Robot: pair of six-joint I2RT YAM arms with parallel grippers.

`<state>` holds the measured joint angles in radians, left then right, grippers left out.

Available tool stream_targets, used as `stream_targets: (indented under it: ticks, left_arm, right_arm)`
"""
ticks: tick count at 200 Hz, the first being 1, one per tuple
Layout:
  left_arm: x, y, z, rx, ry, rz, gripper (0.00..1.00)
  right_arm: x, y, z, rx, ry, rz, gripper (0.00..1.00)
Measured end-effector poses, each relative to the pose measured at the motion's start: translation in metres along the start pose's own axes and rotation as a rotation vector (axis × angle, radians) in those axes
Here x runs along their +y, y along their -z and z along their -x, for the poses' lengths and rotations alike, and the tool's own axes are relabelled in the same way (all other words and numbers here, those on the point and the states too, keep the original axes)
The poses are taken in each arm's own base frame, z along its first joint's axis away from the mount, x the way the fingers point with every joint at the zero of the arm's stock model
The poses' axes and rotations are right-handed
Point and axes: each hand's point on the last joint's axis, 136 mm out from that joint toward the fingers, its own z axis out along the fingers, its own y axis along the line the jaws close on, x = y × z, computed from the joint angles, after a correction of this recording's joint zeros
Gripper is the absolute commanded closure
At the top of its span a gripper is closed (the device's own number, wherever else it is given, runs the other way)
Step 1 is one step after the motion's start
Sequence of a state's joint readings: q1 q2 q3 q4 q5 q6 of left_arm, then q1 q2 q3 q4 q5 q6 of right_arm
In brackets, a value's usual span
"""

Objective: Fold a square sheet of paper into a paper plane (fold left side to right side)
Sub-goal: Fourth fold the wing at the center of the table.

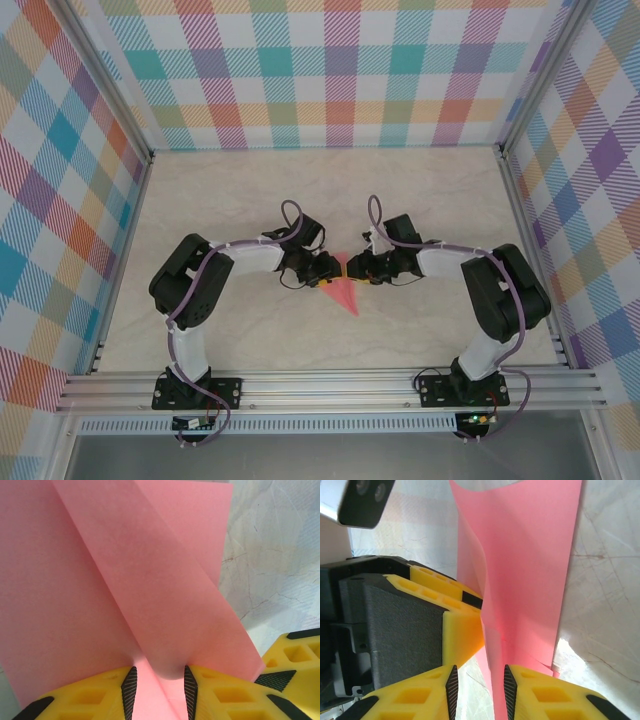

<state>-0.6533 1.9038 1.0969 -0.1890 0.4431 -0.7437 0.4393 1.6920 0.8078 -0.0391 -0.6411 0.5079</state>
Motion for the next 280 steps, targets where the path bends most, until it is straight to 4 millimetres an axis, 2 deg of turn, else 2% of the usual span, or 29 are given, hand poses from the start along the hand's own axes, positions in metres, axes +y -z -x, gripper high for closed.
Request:
stream_targets:
  ticks: [59, 89, 116, 194, 280]
  left_arm:
    - [0.000, 0.000, 0.000, -0.002, 0.000, 0.002, 0.66]
    - [0.000, 0.000, 0.000, -0.002, 0.000, 0.002, 0.66]
    - [0.000, 0.000, 0.000, -0.002, 0.000, 0.002, 0.66]
    - [0.000, 0.000, 0.000, -0.002, 0.000, 0.002, 0.66]
    - [0.000, 0.000, 0.000, -0.002, -0.001, 0.002, 0.66]
  right_arm:
    - [-0.002, -0.007, 0.002, 0.024, -0.013, 0.012, 0.74]
    - [-0.006, -0.011, 0.002, 0.035, -0.021, 0.006, 0.86]
    - [-0.008, -0.012, 0.002, 0.039, -0.015, 0.001, 0.91]
    - [-0.029, -0.017, 0.000, 0.055, -0.032, -0.091, 0.91]
    - [-0.036, -0.020, 0.001, 0.071, -0.032, -0.126, 0.90]
